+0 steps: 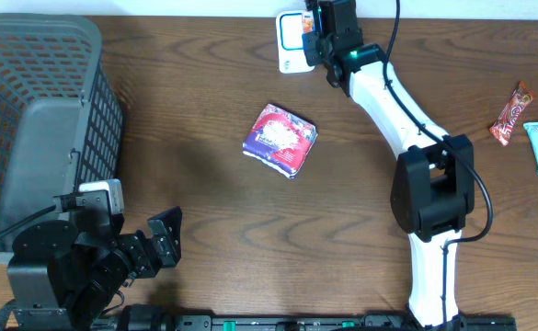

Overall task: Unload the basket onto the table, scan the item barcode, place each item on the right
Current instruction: 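Hold the orange pack against the scanner window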

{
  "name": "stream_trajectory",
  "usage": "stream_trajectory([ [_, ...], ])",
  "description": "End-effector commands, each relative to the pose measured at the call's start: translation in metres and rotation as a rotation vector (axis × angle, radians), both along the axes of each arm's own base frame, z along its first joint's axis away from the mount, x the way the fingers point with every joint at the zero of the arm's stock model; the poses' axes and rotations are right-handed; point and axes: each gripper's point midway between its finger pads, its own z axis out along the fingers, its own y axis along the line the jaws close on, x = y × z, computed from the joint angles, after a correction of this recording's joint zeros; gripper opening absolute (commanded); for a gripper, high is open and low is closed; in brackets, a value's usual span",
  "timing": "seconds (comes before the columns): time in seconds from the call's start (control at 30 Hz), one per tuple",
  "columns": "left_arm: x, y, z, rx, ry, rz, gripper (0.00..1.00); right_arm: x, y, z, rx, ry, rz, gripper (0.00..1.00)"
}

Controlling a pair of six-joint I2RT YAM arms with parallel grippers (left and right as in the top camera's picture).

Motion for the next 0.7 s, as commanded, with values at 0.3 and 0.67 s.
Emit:
stream_trajectory([
  [0.3,-0.001,-0.002,0.005,-0.008,-0.014,-0.008,0.98,-0.01,0.014,-0.003,-0.062,0.019,0.065,0.01],
  [0.67,-0.001,-0.002,0.005,-0.008,-0.014,-0.008,0.97,-0.015,0.0,-0.003,-0.39,-0.004,0.109,0.01],
])
